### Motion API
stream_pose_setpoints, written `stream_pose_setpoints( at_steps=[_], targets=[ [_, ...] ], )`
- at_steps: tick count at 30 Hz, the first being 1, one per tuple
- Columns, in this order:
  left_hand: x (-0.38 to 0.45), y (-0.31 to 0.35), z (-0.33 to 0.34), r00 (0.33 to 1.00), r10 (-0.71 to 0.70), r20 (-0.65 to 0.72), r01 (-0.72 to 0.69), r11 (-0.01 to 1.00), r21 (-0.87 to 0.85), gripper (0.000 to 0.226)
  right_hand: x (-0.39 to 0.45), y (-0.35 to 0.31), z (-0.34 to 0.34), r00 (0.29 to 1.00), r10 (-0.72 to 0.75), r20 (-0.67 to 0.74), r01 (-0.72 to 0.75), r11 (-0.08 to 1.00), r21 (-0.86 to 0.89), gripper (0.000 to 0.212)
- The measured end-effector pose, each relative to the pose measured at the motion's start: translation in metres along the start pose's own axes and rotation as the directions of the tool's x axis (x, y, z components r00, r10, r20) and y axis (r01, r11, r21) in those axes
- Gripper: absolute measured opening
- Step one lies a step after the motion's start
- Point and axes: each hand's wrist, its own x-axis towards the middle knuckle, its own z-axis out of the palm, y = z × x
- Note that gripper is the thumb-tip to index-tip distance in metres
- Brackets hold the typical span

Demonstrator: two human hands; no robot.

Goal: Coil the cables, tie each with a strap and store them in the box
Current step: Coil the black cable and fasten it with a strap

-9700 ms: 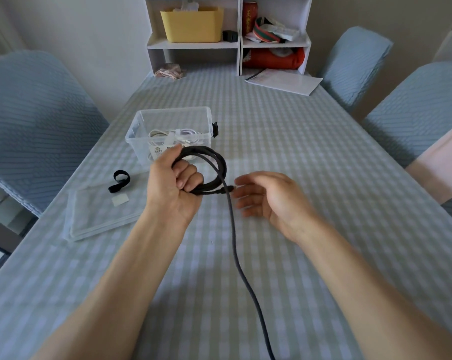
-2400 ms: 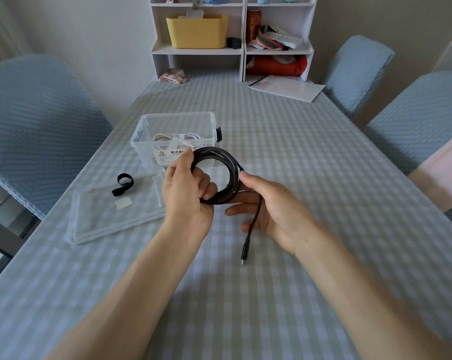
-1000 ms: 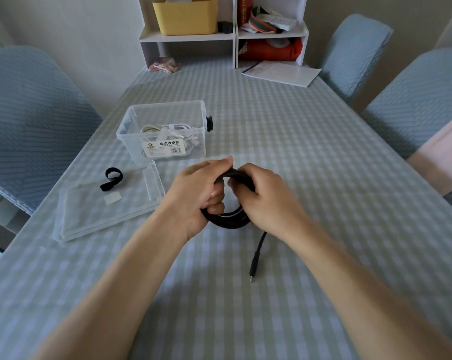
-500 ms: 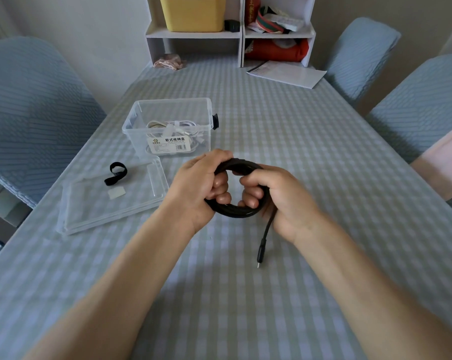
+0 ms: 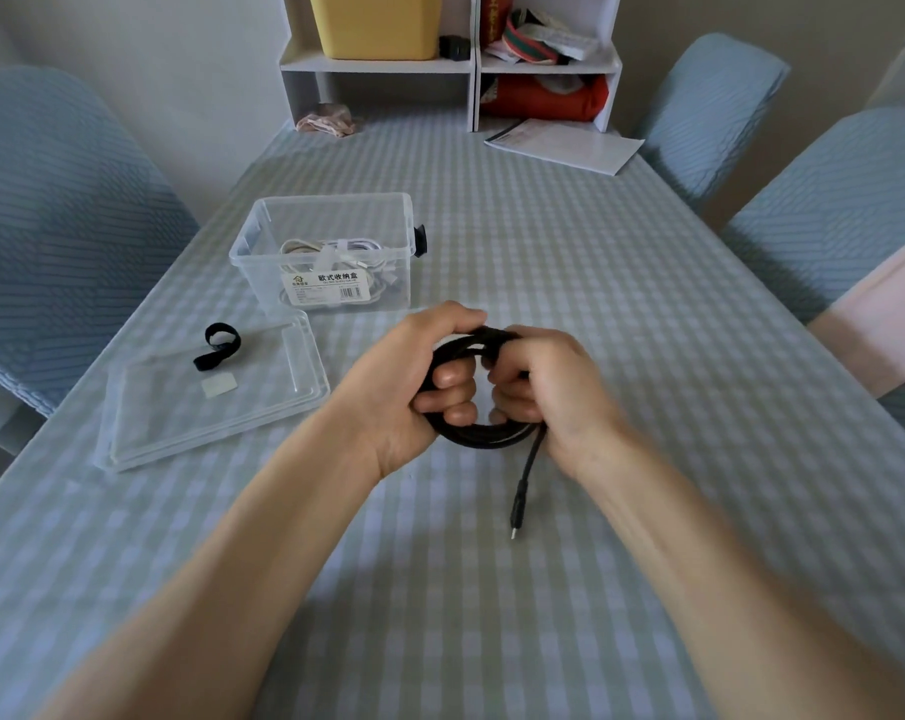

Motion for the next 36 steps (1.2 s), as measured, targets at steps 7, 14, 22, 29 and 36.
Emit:
stream_pose_setpoints(
  at_steps=[7, 14, 22, 29, 36],
  targets=[
    [0.008, 0.001, -0.007, 0.968, 0.060, -0.244, -0.083, 0.993, -0.085, 0.030, -0.008, 0.004, 0.014, 0.982, -0.070, 0.178, 0.106, 0.973, -0.204, 0.027],
    [0.005, -0.002, -0.008, 0.958, 0.164, -0.236, -0.185, 0.980, -0.068, 0.026, -0.003, 0.000, 0.005, 0.984, -0.007, 0.179, -0.021, 0.988, 0.151, 0.042],
    [0.002, -0.006, -0.001, 0.989, 0.142, -0.039, -0.138, 0.987, 0.081, 0.027, 0.004, 0.002, 0.005, 0.965, -0.242, -0.105, 0.229, 0.966, -0.122, 0.040],
    [0.010, -0.017, 0.010, 0.959, 0.137, -0.248, -0.161, 0.984, -0.078, 0.026, 0.005, 0.002, 0.009, 0.968, -0.060, -0.244, 0.101, 0.983, 0.157, 0.018],
    [0.011, -0.030, 0.017, 0.952, 0.145, -0.270, -0.205, 0.956, -0.210, 0.005, 0.007, 0.001, 0.011, 0.954, 0.060, -0.294, 0.041, 0.945, 0.324, 0.024]
  ],
)
